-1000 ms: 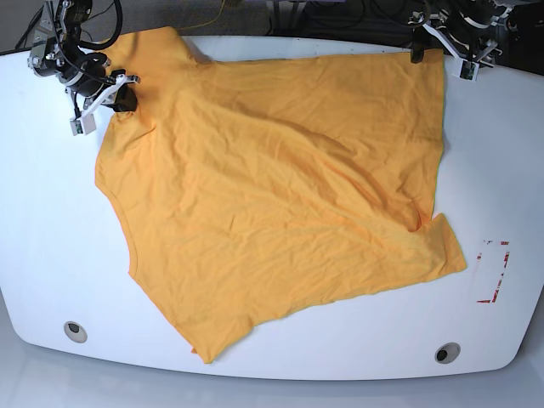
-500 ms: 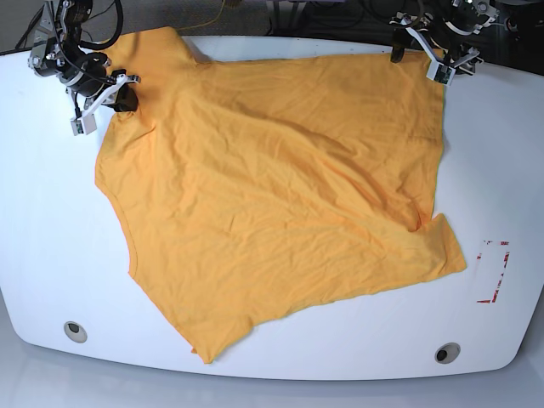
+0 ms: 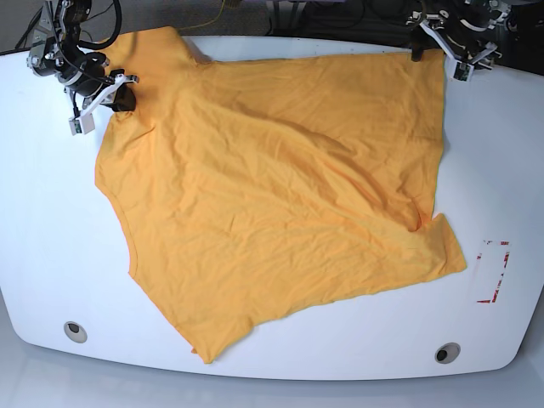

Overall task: Layout the t-shirt on the table in an organized manner, then fold the t-shirt properly
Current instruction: 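Lower the left gripper and grasp the t-shirt shoulder corner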

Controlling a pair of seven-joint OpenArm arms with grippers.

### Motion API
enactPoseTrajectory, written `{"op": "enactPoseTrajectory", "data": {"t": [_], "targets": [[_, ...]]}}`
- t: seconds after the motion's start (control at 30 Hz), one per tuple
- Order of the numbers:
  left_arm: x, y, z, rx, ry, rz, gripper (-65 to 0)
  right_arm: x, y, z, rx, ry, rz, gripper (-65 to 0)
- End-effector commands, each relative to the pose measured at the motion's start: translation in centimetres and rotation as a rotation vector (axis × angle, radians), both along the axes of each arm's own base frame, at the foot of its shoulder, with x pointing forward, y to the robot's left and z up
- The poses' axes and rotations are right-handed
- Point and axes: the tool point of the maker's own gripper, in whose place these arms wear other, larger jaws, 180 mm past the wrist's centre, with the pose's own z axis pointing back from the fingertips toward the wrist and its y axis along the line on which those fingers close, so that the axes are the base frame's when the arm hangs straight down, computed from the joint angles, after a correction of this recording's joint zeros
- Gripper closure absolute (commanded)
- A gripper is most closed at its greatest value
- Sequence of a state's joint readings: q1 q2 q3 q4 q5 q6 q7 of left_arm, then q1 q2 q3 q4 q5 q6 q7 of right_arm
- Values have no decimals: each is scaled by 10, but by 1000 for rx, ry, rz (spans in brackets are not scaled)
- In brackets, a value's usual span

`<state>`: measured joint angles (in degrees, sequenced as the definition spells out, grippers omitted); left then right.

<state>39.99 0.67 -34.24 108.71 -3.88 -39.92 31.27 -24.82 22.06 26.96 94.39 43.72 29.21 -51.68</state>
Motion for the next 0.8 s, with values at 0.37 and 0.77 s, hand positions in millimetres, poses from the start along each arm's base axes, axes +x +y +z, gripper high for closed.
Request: {"op": "enactPoseTrajectory", "data": {"t": [0.37, 0.77], "targets": [[20, 9, 10, 23, -53, -28, -510, 6, -3, 8, -6, -34, 8, -72], [7, -11, -17, -50, 18, -47, -510, 6, -4, 8, -7, -32, 5, -72]]}}
